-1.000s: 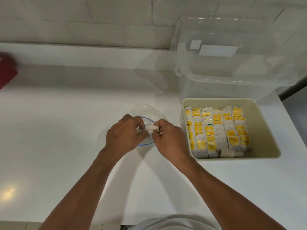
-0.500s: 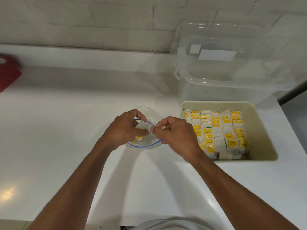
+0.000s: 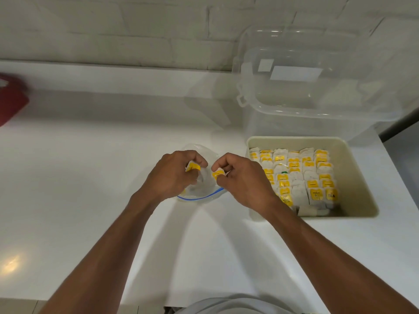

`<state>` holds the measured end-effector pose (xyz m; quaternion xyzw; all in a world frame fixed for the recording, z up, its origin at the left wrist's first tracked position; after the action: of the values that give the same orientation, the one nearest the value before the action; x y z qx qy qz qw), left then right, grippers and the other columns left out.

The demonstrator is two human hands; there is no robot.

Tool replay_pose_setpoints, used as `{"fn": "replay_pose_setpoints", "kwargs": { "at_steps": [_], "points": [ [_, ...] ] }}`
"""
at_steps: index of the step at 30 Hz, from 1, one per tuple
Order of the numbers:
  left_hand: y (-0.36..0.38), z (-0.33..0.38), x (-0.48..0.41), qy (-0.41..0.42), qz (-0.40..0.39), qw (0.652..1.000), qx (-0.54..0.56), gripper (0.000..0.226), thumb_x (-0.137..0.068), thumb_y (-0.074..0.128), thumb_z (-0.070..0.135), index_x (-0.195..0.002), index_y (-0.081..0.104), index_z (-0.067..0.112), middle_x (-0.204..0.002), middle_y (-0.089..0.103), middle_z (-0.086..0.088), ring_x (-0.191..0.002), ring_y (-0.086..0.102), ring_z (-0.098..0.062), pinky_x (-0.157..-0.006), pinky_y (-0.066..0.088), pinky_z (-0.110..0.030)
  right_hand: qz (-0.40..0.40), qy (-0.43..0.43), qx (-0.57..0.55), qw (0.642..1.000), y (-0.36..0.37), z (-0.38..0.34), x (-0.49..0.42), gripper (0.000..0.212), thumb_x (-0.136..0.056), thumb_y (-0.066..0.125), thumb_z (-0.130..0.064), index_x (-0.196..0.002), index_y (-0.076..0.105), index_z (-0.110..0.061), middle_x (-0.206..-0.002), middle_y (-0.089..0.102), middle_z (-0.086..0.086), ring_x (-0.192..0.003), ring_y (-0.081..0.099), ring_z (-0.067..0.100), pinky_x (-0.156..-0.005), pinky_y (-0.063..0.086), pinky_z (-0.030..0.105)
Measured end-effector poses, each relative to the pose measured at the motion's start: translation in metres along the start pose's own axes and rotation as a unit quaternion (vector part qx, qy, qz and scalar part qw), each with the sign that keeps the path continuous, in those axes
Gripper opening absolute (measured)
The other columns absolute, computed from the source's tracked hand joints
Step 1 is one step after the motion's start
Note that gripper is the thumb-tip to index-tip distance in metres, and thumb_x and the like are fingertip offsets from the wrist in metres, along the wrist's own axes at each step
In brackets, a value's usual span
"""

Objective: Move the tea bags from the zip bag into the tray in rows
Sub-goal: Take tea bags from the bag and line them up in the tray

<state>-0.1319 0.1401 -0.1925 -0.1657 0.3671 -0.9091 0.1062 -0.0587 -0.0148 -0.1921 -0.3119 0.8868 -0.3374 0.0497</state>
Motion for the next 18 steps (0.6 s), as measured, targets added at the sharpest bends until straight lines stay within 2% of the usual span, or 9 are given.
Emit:
{"fn": "replay_pose_setpoints", "kwargs": {
  "at_steps": [3, 5, 8, 10, 12, 13, 16, 18],
  "points": [
    [-0.003, 0.004, 0.002, 0.003, 0.011, 1.0, 0.021, 0.035, -0.084, 0.069, 0.02, -0.109, 0.054, 0.039, -0.081, 0.07, 0.012, -0.071, 0.061, -0.01, -0.051, 0.042, -0.023, -0.005, -0.014, -0.022, 1.0, -0.004, -0.002, 0.0, 0.027, -0.082, 0.067, -0.013, -0.1, 0.069, -0.034, -0.074, 0.063, -0.015, -0.066, 0.059, 0.002, -0.068, 0.051, 0.024],
    [-0.007, 0.004, 0.002, -0.008, 0.037, 0.998, 0.05, 0.031, -0.08, 0.076, 0.024, -0.099, 0.054, 0.035, -0.079, 0.071, 0.012, -0.072, 0.062, -0.01, -0.053, 0.046, -0.025, 0.003, 0.004, -0.049, 0.999, -0.009, 0.001, -0.001, 0.032, -0.079, 0.071, -0.012, -0.103, 0.066, -0.033, -0.076, 0.067, -0.012, -0.068, 0.063, 0.005, -0.071, 0.056, 0.032],
    [-0.013, 0.005, 0.001, 0.005, 0.055, 0.998, 0.042, 0.013, -0.078, 0.079, 0.03, -0.082, 0.066, 0.032, -0.075, 0.07, 0.015, -0.074, 0.065, -0.004, -0.064, 0.053, -0.03, -0.001, 0.006, -0.073, 0.997, -0.016, 0.003, -0.001, 0.017, -0.077, 0.077, -0.015, -0.088, 0.069, -0.026, -0.072, 0.069, -0.011, -0.064, 0.063, 0.005, -0.07, 0.058, 0.037],
    [-0.014, 0.009, 0.001, 0.022, 0.038, 0.998, 0.055, 0.005, -0.082, 0.075, 0.033, -0.081, 0.07, 0.033, -0.073, 0.068, 0.019, -0.07, 0.062, 0.001, -0.063, 0.05, -0.027, -0.003, -0.014, -0.089, 0.996, -0.02, 0.0, 0.001, 0.01, -0.08, 0.074, -0.016, -0.083, 0.072, -0.025, -0.068, 0.066, -0.016, -0.061, 0.059, 0.003, -0.066, 0.057, 0.032],
    [-0.013, 0.011, 0.001, 0.028, 0.039, 0.999, 0.019, 0.003, -0.086, 0.07, 0.039, -0.083, 0.071, 0.037, -0.079, 0.068, 0.02, -0.074, 0.061, -0.001, -0.066, 0.051, -0.028, 0.002, -0.026, -0.078, 0.997, -0.024, -0.001, 0.003, 0.011, -0.085, 0.069, -0.016, -0.086, 0.073, -0.026, -0.064, 0.062, -0.021, -0.06, 0.055, 0.001, -0.062, 0.047, 0.021],
    [-0.014, 0.012, 0.001, 0.028, 0.042, 0.999, 0.001, 0.004, -0.086, 0.068, 0.04, -0.084, 0.072, 0.039, -0.083, 0.068, 0.02, -0.077, 0.062, -0.002, -0.067, 0.052, -0.028, 0.002, -0.03, -0.076, 0.997, -0.026, -0.001, 0.004, 0.011, -0.086, 0.068, -0.016, -0.087, 0.073, -0.025, -0.064, 0.061, -0.02, -0.061, 0.054, 0.001, -0.062, 0.044, 0.019],
    [-0.011, 0.016, 0.001, 0.037, 0.034, 0.997, 0.052, 0.005, -0.088, 0.071, 0.036, -0.085, 0.074, 0.038, -0.082, 0.068, 0.019, -0.075, 0.061, -0.001, -0.057, 0.05, -0.025, 0.014, -0.026, -0.121, 0.992, -0.032, -0.001, 0.003, 0.011, -0.087, 0.068, -0.015, -0.088, 0.072, -0.025, -0.076, 0.067, -0.013, -0.067, 0.058, 0.011, -0.067, 0.047, 0.026],
    [-0.012, 0.021, 0.001, 0.045, 0.044, 0.996, 0.068, 0.004, -0.085, 0.075, 0.035, -0.086, 0.074, 0.038, -0.084, 0.071, 0.019, -0.08, 0.063, -0.001, -0.065, 0.052, -0.027, 0.018, -0.024, -0.118, 0.993, -0.037, 0.0, 0.002, 0.009, -0.086, 0.07, -0.017, -0.087, 0.073, -0.026, -0.076, 0.068, -0.01, -0.066, 0.058, 0.01, -0.067, 0.048, 0.026]
  ]
}}
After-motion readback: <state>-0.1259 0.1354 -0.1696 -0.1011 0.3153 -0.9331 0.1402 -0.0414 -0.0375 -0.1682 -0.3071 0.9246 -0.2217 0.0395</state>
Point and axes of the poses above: each hand's wrist, its own x-axis away from the middle knuckle, its own y-axis out of the palm, z = x × y, the point moved 6 cm from there along -x, towards the middle knuckle
